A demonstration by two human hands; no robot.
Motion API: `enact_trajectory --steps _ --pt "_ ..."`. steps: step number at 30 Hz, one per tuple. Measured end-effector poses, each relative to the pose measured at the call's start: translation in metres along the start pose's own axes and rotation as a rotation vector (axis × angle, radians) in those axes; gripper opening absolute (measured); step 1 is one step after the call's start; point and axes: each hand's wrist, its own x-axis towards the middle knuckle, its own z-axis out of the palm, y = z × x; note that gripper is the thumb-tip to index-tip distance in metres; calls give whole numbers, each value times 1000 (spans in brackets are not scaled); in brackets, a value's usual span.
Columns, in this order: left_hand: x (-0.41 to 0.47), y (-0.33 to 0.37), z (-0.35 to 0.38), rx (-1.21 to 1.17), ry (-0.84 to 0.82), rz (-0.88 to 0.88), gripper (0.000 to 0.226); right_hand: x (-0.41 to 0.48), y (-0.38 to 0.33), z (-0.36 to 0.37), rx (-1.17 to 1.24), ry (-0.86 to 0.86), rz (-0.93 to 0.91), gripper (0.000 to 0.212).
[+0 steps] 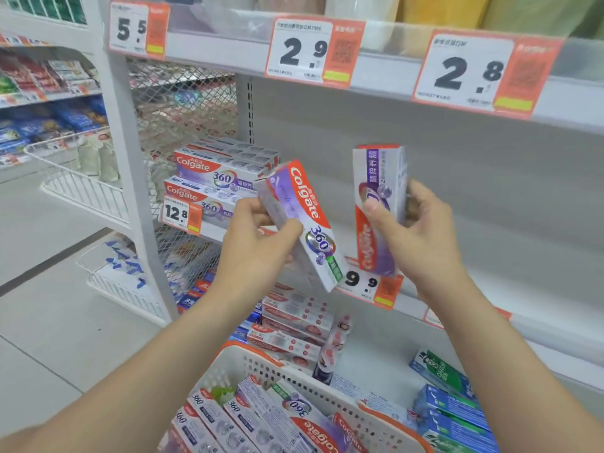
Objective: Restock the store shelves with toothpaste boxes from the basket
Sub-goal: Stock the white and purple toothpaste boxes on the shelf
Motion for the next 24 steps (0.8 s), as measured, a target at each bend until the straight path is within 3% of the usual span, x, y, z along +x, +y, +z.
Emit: enact_trajectory --steps 3,6,8,13,15,17,19,22,24 --pt "7 7 0 -66 65 36 52 9 8 -8 -473 76 -293 48" --pt "10 8 2 -67 75 86 54 16 24 -14 -913 -22 -255 50" --pt "9 7 7 -110 59 100 50 16 36 -15 -1037 -143 -138 52" --pt "4 8 12 -181 49 87 47 13 34 -17 -1080 -428 42 50" --pt "7 7 10 -222 40 38 41 13 28 -15 -973 -362 40 50" --pt "11 5 9 -280 13 -21 38 11 20 -10 -703 -310 26 62" --pt "13 5 7 -370 -56 -72 39 9 15 2 -457 -394 -10 65" --pt "17 3 4 -444 -155 -115 41 8 18 20 -406 -499 -108 42" --pt "21 -1 -2 -333 -122 -147 33 12 28 27 -477 -427 -182 42"
